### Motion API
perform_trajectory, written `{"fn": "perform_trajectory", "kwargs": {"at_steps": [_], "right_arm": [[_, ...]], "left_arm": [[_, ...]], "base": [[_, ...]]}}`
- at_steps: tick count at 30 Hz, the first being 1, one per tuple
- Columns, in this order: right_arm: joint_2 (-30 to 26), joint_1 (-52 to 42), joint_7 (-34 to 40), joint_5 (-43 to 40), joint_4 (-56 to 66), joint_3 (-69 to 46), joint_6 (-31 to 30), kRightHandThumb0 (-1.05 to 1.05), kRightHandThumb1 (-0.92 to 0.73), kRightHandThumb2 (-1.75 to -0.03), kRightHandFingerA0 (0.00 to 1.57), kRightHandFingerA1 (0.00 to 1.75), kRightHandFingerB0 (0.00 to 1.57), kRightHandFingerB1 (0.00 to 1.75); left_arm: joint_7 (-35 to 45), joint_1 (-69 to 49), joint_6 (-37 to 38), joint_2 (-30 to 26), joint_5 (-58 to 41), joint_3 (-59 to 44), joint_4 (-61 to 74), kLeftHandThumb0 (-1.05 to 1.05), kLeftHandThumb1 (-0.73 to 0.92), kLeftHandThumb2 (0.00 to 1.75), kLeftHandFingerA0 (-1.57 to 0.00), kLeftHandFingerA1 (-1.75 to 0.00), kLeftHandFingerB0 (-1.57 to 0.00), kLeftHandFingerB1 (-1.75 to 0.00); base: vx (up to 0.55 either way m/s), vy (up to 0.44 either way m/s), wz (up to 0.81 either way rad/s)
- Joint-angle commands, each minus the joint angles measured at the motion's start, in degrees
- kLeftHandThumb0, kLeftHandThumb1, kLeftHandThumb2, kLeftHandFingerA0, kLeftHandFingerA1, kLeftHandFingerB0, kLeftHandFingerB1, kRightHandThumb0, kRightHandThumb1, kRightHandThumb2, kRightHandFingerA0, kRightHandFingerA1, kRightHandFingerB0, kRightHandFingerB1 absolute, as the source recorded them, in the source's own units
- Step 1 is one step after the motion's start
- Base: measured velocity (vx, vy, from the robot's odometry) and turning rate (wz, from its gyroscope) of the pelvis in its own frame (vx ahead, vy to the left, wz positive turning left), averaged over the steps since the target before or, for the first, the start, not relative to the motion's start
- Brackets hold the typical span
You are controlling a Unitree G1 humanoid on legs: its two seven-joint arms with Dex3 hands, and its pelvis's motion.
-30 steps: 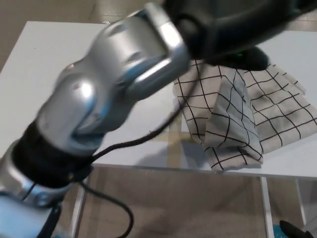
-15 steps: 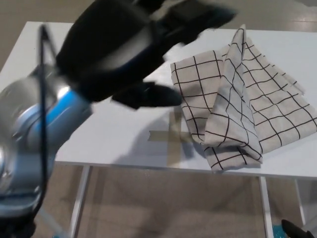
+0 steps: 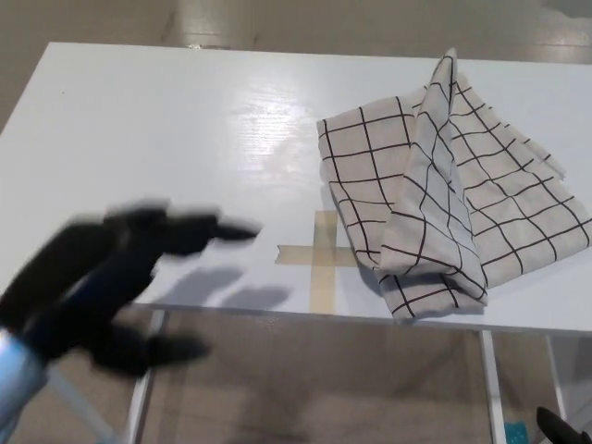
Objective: Use the left hand to fold a white towel with checkered patterns in half.
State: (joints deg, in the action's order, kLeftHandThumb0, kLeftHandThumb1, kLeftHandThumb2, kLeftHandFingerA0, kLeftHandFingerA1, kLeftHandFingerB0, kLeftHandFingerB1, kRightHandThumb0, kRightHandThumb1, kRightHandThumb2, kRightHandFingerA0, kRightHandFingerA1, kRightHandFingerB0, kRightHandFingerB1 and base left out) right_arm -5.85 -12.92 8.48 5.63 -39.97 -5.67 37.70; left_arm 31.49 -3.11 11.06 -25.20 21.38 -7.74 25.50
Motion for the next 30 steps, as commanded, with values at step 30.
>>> {"fn": "perform_trajectory", "kwargs": {"at_steps": [30], "right_arm": [[-0.1,-1.5,-1.5,-0.3,-4.8,0.3,0.1,-0.54,-0.67,-0.93,0.25,0.57,0.07,0.45]], "left_arm": [[-15.6,-9.5,2.7,11.3,-17.3,-10.2,-64.0,-0.85,0.58,0.59,-0.28,-0.35,-0.36,-0.32]], "base": [[0.0,0.0,0.0]]}}
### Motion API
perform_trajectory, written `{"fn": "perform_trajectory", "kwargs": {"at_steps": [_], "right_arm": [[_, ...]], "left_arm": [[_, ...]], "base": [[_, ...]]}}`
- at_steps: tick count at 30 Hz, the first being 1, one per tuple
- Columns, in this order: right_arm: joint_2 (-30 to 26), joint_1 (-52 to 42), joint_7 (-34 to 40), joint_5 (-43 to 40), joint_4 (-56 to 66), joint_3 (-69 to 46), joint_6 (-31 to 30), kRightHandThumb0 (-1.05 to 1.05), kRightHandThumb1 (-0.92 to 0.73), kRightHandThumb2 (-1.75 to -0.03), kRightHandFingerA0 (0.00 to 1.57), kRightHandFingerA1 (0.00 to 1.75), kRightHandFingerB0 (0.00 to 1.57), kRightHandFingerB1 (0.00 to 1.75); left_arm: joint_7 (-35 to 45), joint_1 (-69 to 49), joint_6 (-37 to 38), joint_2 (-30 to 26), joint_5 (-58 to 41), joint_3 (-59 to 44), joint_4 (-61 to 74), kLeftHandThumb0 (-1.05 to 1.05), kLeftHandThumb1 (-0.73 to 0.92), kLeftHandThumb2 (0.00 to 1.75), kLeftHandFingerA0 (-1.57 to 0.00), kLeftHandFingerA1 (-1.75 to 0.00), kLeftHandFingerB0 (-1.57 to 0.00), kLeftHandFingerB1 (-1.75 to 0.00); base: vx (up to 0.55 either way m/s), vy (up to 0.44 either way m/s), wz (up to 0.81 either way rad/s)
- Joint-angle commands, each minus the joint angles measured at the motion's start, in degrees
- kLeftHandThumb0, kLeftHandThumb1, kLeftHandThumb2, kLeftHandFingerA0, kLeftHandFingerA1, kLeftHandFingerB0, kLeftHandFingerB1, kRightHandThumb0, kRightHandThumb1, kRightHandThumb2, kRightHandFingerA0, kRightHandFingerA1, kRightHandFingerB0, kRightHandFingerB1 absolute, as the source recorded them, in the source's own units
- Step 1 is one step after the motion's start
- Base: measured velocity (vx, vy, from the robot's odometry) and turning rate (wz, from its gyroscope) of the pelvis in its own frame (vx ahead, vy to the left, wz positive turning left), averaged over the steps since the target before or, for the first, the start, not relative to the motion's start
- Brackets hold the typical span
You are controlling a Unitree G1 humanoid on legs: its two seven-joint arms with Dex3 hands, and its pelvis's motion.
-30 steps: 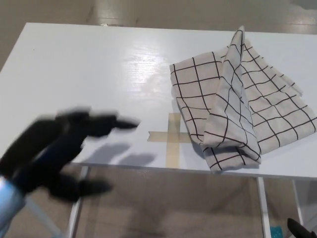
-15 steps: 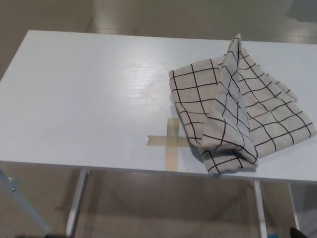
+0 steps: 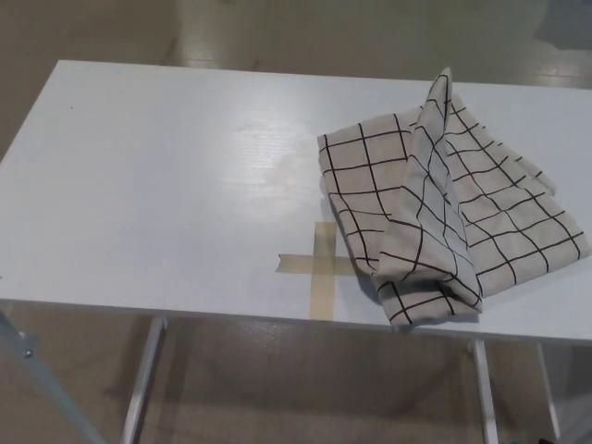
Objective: Use the left hand to fold a white towel with checkered patterns in half.
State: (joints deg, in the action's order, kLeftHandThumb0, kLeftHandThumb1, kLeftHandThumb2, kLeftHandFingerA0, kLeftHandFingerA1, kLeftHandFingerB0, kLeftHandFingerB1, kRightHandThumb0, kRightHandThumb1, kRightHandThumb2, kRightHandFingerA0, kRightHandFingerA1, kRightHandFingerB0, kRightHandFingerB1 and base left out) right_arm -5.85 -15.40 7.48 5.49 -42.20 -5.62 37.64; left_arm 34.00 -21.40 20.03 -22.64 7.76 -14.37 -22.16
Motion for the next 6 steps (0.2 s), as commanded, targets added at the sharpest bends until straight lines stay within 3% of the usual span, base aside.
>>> {"fn": "perform_trajectory", "kwargs": {"at_steps": [1,6], "right_arm": [[-0.2,0.7,-0.5,0.0,-2.6,0.3,0.4,-0.54,-0.67,-0.93,0.25,0.57,0.07,0.45],[-0.9,1.8,0.4,1.3,-3.6,0.7,0.4,-0.55,-0.67,-0.94,0.25,0.56,0.07,0.46]], "left_arm": [[-18.4,8.8,-6.0,8.9,-3.5,-3.7,-17.0,-0.85,0.58,0.59,-0.28,-0.35,-0.36,-0.32],[-20.6,11.4,-6.2,8.5,-2.3,-3.8,-22.7,-0.82,0.58,0.59,-0.27,-0.35,-0.37,-0.34]], "base": [[0.0,0.0,0.0],[0.0,0.0,0.0]]}}
